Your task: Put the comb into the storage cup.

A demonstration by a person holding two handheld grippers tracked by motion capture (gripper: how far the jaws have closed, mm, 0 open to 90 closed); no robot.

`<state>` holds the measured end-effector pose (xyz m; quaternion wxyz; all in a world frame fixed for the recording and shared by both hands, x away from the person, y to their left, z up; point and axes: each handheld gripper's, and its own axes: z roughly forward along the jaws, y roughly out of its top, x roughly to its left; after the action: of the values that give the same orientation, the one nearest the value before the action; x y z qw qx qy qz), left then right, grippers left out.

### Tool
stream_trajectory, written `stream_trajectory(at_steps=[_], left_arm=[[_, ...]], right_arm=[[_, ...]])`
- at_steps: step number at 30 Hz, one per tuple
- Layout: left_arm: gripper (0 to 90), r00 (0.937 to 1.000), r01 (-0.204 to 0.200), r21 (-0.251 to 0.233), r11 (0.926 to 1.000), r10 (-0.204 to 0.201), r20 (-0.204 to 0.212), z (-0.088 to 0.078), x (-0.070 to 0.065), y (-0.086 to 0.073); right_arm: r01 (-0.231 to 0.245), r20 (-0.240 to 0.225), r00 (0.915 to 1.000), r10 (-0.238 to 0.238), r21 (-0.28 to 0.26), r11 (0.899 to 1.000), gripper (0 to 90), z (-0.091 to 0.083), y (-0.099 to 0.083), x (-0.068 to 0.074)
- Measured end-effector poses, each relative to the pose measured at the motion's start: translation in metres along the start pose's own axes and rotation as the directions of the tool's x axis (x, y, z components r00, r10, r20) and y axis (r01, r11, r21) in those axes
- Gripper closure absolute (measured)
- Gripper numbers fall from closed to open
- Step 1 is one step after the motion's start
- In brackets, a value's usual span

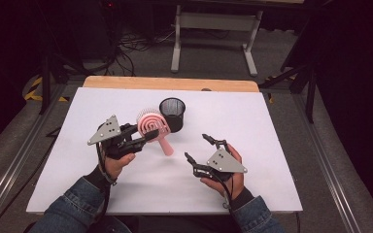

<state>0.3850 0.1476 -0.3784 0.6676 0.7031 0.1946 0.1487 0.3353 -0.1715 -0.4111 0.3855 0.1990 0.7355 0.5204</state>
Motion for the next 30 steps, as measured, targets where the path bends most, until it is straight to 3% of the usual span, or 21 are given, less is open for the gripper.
stream_trajectory(at_steps=[12,30], left_arm=[[63.6,0.9999,0.001,0.007,1.0,-0.001,-0.016,-0.006,0.007,0.002],[63.6,0.9979,0.0,-0.041,0.9992,-0.002,-0.064,-0.022,0.016,0.012]], right_arm=[[-0.026,0.05,0.9984,0.024,0.047,0.999,12.8,-0.012,-0.013,-0.015],[-0.046,0.098,0.9946,0.037,0.099,0.994,2.8,-0.026,-0.033,-0.03]])
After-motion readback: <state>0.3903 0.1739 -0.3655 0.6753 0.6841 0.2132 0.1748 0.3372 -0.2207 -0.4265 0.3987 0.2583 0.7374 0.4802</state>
